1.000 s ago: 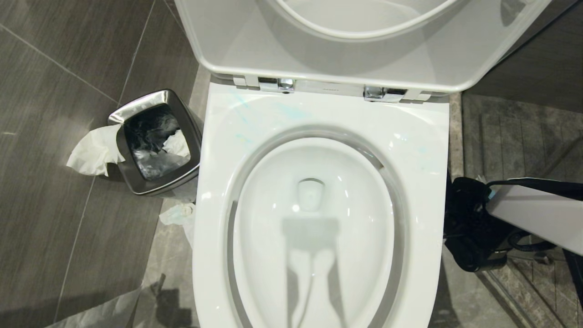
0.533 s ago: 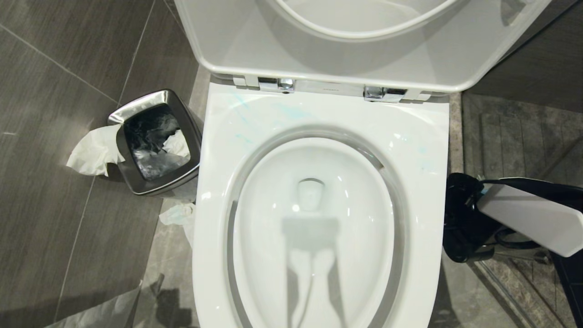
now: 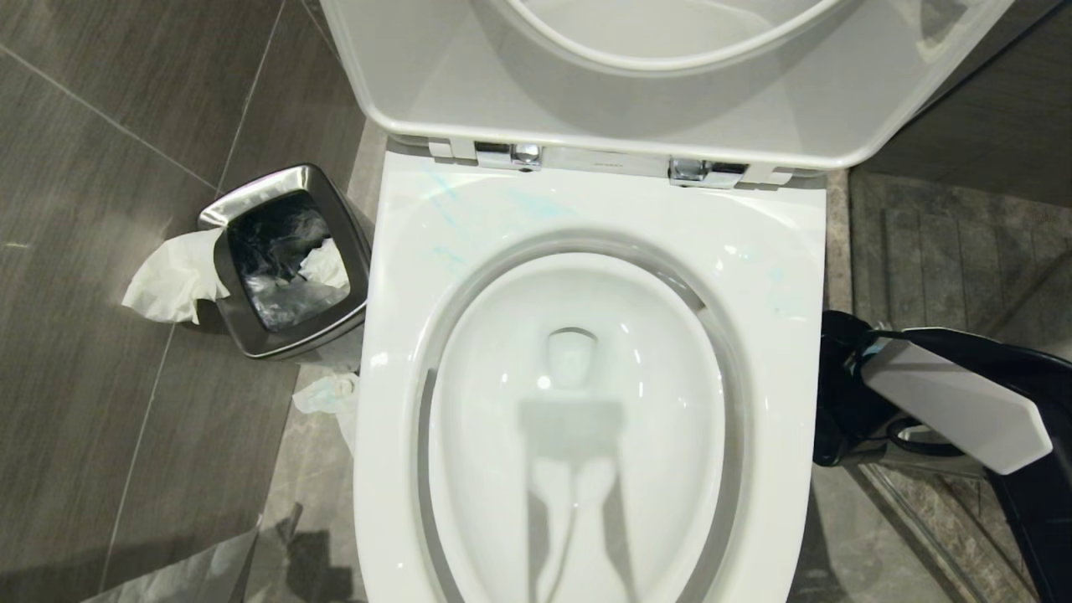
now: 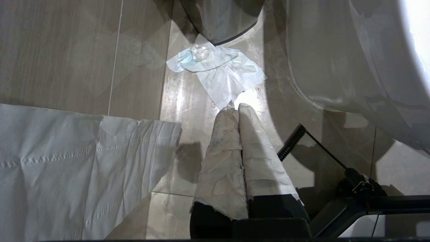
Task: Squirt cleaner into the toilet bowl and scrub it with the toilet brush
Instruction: Pour in the cleaning agent
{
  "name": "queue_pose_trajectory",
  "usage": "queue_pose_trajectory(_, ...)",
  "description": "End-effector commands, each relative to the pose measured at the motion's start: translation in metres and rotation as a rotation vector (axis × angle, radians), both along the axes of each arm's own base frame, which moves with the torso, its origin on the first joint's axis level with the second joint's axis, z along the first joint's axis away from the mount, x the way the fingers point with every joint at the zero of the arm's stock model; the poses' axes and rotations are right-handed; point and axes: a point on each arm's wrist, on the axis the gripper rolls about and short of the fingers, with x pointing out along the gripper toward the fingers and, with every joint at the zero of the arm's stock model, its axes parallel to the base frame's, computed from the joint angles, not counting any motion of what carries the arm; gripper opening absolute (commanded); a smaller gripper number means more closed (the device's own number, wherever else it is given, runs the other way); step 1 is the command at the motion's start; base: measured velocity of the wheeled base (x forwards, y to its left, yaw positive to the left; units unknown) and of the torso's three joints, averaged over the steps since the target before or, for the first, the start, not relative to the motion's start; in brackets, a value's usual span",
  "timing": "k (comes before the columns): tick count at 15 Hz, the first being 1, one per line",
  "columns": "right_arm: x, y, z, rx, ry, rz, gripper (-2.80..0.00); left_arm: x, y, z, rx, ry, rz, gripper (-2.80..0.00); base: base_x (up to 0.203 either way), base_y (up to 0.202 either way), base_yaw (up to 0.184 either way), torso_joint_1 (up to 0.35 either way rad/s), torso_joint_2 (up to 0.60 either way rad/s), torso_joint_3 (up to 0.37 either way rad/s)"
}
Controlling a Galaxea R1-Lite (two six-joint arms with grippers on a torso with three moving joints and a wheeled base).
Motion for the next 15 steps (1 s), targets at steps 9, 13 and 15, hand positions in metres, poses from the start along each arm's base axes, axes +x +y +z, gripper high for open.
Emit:
queue_pose_trajectory(9, 0.016, 0.015, 0.006, 0.008, -0.091, 0.050, 0.00, 0.000, 0.000, 0.000, 0.000, 0.002, 0.000, -2.80, 0.000, 0.000, 0.000, 0.000, 0.00, 0.000)
queue_pose_trajectory(13, 0.019, 0.021, 0.018, 0.009, -0.142, 0.060, 0.00, 0.000, 0.000, 0.000, 0.000, 0.002, 0.000, -2.80, 0.000, 0.000, 0.000, 0.000, 0.00, 0.000)
queue_pose_trajectory(15, 0.022, 0.022, 0.024, 0.005, -0.168, 0.058, 0.00, 0.000, 0.000, 0.000, 0.000, 0.002, 0.000, -2.80, 0.000, 0.000, 0.000, 0.000, 0.00, 0.000)
